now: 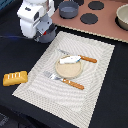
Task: Interact with the objects in diverse but meaningful ways.
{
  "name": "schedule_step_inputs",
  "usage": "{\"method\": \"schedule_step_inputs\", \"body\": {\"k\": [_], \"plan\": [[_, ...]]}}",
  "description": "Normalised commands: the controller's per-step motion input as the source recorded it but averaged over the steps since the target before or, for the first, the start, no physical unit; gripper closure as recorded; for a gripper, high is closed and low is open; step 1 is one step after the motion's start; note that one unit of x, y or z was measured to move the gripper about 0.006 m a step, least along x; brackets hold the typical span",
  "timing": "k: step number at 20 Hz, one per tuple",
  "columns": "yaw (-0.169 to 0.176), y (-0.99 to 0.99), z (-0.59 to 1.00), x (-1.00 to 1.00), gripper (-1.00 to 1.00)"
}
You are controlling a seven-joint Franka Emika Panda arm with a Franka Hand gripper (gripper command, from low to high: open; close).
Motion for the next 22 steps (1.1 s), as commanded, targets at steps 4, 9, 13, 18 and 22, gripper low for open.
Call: {"method": "schedule_step_inputs", "body": {"k": [4,9,13,18,22], "plan": [[0.0,0.0,-0.3,-0.17,-1.0],[0.0,0.0,-0.24,-0.17,-1.0],[0.0,0.0,-0.18,-0.18,1.0],[0.0,0.0,-0.19,-0.17,1.0],[0.0,0.0,-0.18,-0.16,1.0]]}}
